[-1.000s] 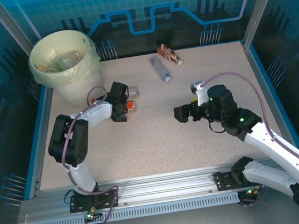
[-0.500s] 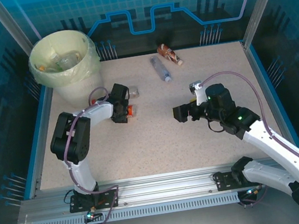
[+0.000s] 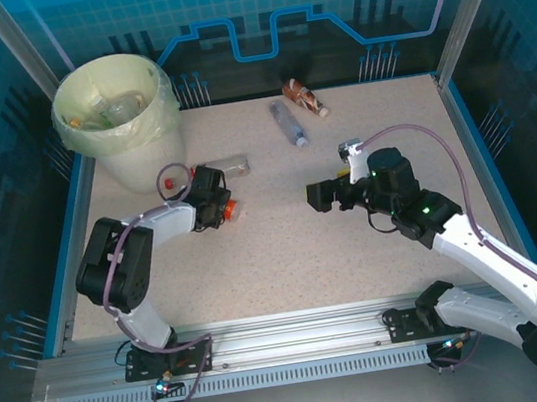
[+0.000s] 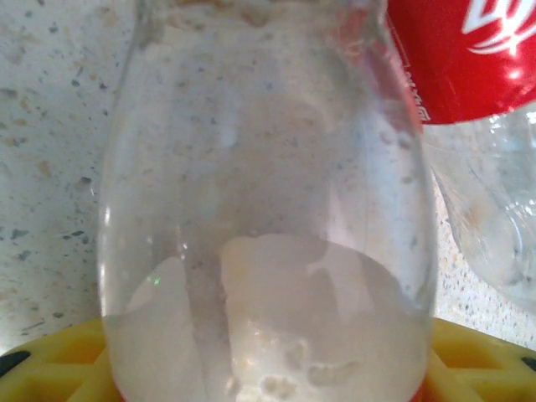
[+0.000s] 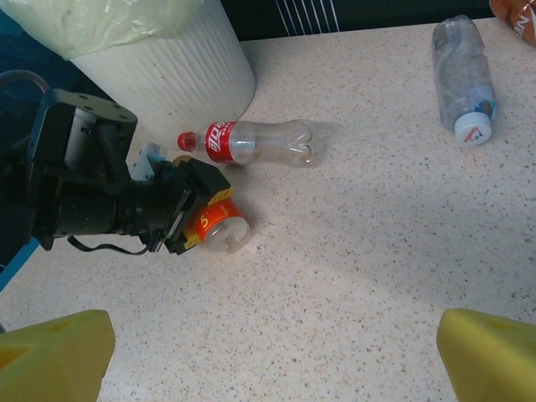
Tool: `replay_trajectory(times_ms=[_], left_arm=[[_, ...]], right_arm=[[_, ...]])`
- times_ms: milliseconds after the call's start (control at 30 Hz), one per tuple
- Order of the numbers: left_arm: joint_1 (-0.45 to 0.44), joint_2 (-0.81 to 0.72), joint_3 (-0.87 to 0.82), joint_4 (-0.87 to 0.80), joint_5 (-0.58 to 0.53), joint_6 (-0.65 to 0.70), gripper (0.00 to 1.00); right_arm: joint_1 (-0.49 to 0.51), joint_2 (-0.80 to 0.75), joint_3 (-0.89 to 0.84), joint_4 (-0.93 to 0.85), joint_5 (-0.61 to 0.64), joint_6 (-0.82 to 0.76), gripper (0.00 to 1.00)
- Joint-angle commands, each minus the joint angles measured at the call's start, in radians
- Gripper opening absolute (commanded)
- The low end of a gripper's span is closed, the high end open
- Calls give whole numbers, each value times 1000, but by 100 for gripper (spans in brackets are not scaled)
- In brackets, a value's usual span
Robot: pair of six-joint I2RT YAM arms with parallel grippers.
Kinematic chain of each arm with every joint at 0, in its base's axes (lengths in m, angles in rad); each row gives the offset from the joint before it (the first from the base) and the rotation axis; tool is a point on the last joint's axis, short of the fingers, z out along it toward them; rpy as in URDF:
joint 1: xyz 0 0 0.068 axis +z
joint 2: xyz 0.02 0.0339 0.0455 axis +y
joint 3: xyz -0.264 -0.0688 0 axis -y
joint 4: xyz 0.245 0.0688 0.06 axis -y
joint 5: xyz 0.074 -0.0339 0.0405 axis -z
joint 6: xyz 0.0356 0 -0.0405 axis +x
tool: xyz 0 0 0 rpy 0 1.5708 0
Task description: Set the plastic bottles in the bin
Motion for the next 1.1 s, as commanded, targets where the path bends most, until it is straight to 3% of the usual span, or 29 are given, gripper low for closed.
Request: replay_trajectory(times_ms=[0,367,567,800,1067], left_arm=[[8,-67,-47,91,-13,135,54],[16,-314,-212,114,-2,266,53],[68,-541,-214,-67,-66,378,53],[198,-726,-54,-280,-88,610,52],[282,-657,259,-300,-136,861,53]], right_arm=[[15,-7,-52,150,-47,-22,100],[33,71,-1,221,-77,-19,100],[72,87,-5,325,14,-4,100],[91,130,29,351,60,9,100],[114,183,71,328,81,27,100]])
